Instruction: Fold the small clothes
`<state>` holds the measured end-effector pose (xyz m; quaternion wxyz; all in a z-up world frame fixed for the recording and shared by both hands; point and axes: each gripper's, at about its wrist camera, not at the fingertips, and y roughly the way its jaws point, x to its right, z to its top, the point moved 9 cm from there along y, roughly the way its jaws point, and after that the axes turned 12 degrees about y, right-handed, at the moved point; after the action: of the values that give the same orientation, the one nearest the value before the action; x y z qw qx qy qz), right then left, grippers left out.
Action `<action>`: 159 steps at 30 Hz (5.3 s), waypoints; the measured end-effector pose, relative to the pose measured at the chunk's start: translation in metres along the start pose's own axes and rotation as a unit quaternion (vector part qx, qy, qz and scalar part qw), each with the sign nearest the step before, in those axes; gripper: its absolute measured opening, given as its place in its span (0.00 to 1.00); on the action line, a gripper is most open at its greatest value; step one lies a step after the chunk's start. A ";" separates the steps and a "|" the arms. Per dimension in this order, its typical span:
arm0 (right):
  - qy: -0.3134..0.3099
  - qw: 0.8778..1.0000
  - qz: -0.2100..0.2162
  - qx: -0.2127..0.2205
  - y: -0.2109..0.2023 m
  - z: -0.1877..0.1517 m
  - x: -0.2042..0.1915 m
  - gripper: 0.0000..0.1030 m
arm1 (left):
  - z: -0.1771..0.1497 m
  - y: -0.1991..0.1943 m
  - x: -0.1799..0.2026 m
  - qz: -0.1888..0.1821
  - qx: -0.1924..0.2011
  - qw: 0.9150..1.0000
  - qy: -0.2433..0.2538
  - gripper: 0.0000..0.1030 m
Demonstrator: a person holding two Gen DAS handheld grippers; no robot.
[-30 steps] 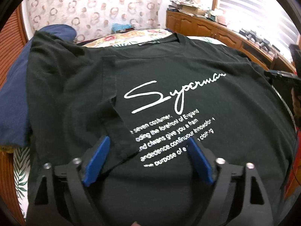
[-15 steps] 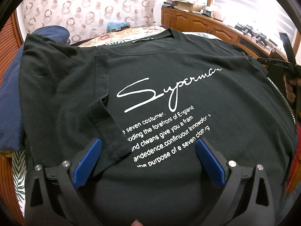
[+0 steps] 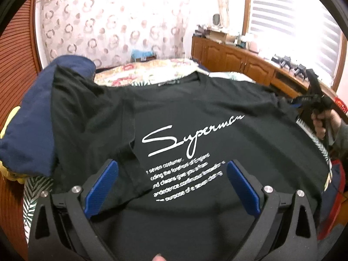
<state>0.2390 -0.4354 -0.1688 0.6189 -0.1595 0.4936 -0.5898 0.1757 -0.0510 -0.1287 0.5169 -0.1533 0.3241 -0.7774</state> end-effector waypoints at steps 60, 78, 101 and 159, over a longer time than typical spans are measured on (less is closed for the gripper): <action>-0.249 0.969 0.003 0.008 0.015 -0.049 -0.186 0.34 | 0.002 -0.036 0.008 -0.012 0.033 0.999 -0.035 0.98; -0.168 0.985 -0.048 0.015 -0.021 -0.078 -0.108 0.47 | -0.001 -0.033 0.019 -0.018 0.031 0.999 -0.028 0.98; -0.259 0.965 0.031 -0.034 -0.029 -0.151 -0.167 0.23 | 0.000 -0.035 0.014 -0.014 0.031 0.999 -0.032 0.98; -0.231 0.973 -0.007 -0.010 0.098 0.019 -0.158 0.52 | 0.065 0.042 -0.181 0.044 -0.033 0.998 -0.035 0.43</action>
<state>0.3396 -0.2773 -0.1696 0.7102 -0.3013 0.3420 -0.5365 0.3182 0.0792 -0.0910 0.5563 -0.1825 0.3377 -0.7370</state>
